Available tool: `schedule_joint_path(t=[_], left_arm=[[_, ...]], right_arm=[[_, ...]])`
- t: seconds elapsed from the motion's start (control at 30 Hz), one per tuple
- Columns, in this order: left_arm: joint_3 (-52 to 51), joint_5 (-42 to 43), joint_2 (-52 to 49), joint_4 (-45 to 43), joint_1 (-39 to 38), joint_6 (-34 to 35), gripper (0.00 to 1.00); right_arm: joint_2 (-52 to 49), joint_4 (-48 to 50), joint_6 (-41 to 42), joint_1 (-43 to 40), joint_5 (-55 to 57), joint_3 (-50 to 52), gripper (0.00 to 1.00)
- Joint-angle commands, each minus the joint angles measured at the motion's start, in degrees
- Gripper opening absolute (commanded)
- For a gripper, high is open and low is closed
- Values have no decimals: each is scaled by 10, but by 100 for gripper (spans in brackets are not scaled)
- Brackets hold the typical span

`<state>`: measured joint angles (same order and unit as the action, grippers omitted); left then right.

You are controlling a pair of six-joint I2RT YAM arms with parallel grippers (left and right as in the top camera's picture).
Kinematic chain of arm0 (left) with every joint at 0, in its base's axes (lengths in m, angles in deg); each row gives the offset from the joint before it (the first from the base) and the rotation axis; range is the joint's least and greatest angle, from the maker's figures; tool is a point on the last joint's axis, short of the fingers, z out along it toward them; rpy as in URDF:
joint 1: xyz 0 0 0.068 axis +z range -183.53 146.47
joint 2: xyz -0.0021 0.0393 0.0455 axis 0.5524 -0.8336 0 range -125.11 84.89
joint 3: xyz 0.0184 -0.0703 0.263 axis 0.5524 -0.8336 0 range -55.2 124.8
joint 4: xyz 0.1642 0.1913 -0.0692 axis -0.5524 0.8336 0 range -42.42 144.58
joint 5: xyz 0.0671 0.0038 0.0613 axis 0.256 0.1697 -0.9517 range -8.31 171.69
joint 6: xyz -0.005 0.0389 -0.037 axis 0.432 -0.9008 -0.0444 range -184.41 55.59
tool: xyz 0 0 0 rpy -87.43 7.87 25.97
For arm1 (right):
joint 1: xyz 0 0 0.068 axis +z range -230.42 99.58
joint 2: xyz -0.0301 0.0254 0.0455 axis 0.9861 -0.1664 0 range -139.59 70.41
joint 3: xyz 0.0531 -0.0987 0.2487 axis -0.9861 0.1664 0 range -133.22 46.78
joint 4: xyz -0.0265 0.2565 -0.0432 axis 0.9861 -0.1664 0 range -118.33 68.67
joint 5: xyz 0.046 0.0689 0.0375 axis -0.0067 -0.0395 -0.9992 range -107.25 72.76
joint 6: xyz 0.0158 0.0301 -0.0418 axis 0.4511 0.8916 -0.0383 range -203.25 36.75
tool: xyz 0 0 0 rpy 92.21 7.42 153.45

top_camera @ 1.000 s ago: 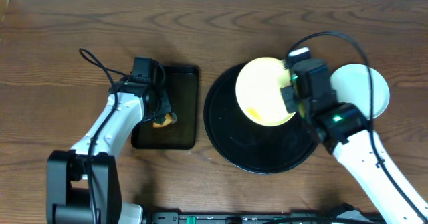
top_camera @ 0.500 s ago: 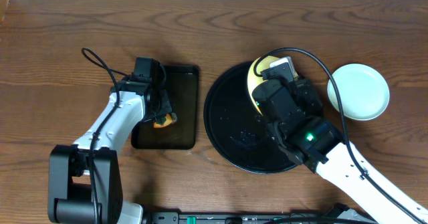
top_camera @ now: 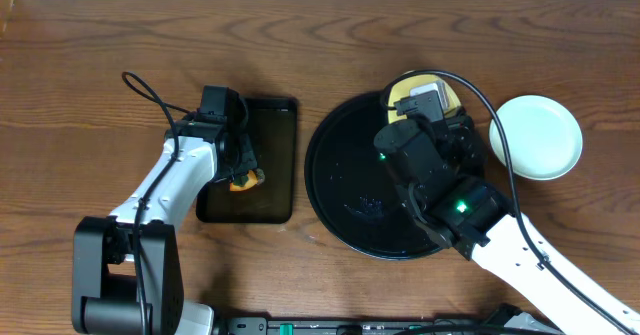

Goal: Clean dirty plates on tray and stack at the side

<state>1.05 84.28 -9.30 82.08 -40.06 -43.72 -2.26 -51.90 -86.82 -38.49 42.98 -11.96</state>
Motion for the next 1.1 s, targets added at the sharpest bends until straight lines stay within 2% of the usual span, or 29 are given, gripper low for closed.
schedule_joint_path(t=[0.0, 0.1, 0.2, 0.4, 0.53, 0.8, 1.03, 1.07], left_arm=[[-8, -7, -3, 1, 2, -10, 8], [-8, -7, -3, 0, 2, -22, 8], [-8, -7, -3, -8, 2, -70, 7], [-8, -2, -3, -22, 2, -150, 8], [-8, 0, -3, -25, -4, -162, 8], [-8, -1, -3, -27, -23, -186, 8], [-8, -1, -3, -23, -23, -185, 17], [-8, -1, -3, -23, -23, -185, 22]], right_arm=[[7, 6, -4, 5, 30, -1, 1], [7, 6, 8, 5, 29, -1, 1], [7, 5, 51, -5, 12, -1, 1], [7, -14, 148, -72, -89, -1, 1], [5, -44, 220, -156, -164, -1, 1], [-12, -61, 266, -341, -306, -1, 1], [-43, -58, 308, -512, -356, -1, 1], [-46, -56, 310, -525, -363, -1, 1]])
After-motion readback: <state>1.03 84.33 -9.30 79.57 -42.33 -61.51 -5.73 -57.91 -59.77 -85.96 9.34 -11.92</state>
